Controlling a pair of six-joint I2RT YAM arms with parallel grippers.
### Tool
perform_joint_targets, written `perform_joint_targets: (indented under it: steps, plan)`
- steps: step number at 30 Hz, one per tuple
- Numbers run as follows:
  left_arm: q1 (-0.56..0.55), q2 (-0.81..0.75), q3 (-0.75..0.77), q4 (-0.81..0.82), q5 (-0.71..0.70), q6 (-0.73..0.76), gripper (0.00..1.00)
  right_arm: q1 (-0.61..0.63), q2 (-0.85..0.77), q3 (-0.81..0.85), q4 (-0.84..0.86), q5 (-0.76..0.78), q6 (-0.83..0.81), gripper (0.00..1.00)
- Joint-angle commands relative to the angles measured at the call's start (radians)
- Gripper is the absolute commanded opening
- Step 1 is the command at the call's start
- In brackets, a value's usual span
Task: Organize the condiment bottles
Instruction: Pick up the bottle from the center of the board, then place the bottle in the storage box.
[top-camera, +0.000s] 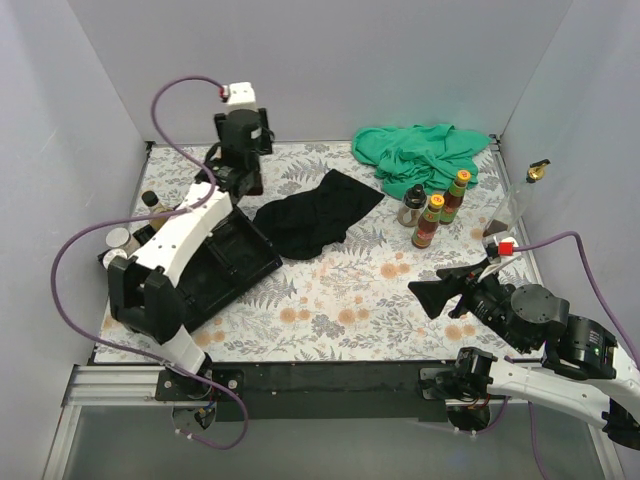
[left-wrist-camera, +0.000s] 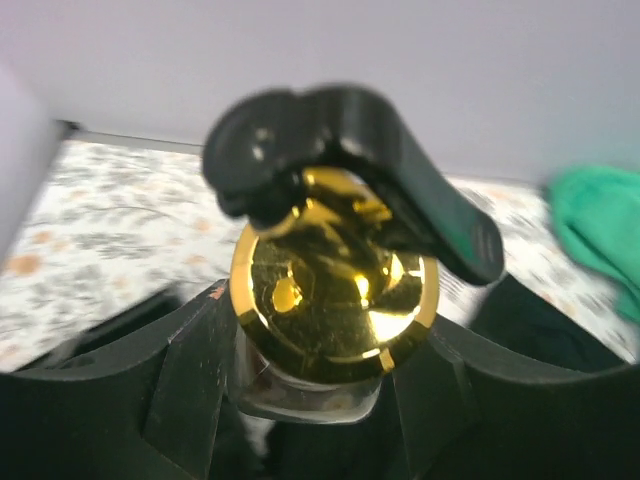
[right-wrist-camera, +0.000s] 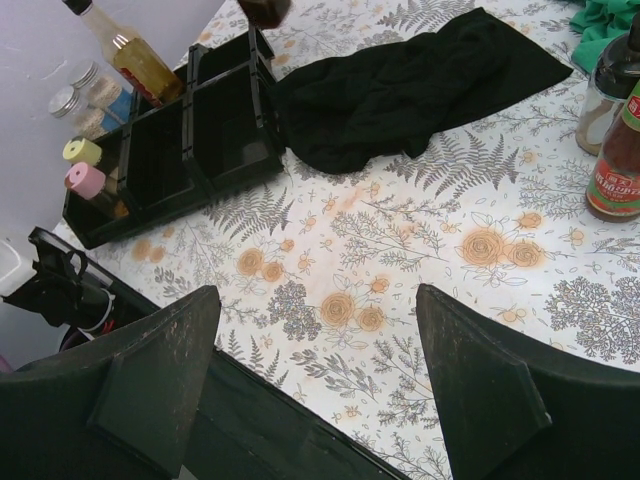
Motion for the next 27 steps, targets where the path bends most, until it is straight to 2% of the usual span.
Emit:
perform_joint_targets:
  steps: [1,7,17,27]
  plan:
    - [0.106,-0.182,-0.019,0.072,-0.090,-0.029,0.00,-0.002,0.001,0.011,0.021,0.011,0.005,0.87]
    - [0.232,-0.216,-0.087,0.100,-0.131,-0.029,0.00,-0.002,0.010,0.008,0.020,0.016,0.002,0.87]
    - [0.315,-0.233,-0.266,0.250,-0.119,-0.065,0.00,-0.002,0.015,0.006,0.021,0.020,-0.004,0.88]
    - [0.357,-0.192,-0.330,0.347,-0.059,-0.071,0.00,-0.002,0.021,-0.007,0.021,0.034,-0.004,0.88]
